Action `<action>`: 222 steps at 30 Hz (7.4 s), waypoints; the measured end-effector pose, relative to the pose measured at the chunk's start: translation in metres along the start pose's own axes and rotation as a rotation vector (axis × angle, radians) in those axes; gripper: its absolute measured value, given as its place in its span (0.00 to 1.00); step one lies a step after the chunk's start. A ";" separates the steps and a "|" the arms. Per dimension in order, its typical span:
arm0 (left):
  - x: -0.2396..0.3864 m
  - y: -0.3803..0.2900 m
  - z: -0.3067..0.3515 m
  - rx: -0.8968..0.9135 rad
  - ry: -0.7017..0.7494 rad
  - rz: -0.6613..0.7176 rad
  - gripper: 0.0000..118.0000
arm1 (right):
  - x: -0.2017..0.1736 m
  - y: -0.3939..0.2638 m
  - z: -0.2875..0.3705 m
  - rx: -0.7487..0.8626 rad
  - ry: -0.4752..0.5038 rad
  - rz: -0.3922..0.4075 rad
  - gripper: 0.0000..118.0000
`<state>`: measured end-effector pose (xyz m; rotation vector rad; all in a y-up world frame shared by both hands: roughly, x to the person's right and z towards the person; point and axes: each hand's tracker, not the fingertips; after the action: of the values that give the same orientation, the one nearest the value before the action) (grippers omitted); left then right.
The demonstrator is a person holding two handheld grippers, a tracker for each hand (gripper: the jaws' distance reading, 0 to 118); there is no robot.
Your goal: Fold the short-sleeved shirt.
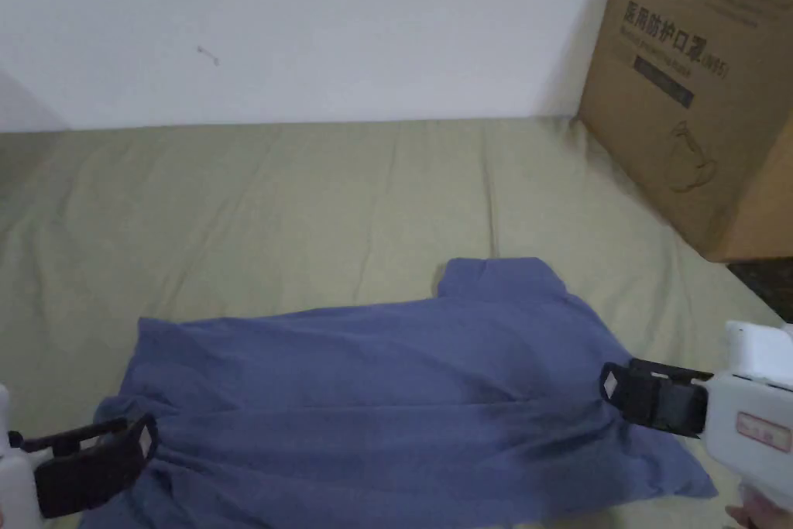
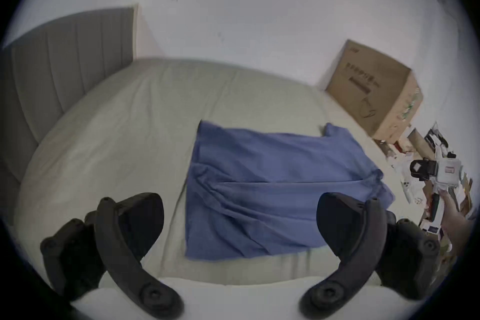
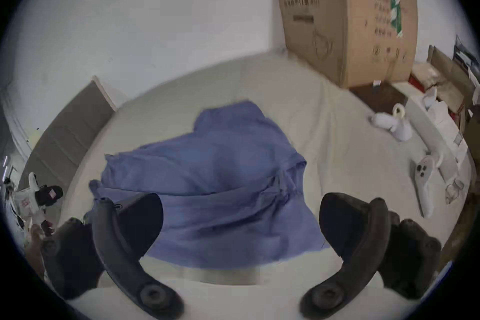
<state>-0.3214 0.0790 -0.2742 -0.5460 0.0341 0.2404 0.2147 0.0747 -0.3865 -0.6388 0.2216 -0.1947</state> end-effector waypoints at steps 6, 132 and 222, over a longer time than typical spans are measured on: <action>0.036 -0.028 0.057 0.128 0.017 -0.041 0.03 | -0.036 -0.034 0.066 0.166 0.081 0.058 0.74; -0.065 -0.007 -0.164 -0.617 0.161 -0.172 0.83 | -0.063 0.018 -0.025 -0.103 0.089 0.162 0.00; 0.104 0.020 0.103 0.400 0.018 -0.191 0.02 | -0.108 -0.002 0.121 0.520 -0.028 0.228 0.08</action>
<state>-0.2287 0.1709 -0.2064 -0.1507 0.0454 0.0386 0.1429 0.1683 -0.2757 -0.0971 0.2047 -0.0186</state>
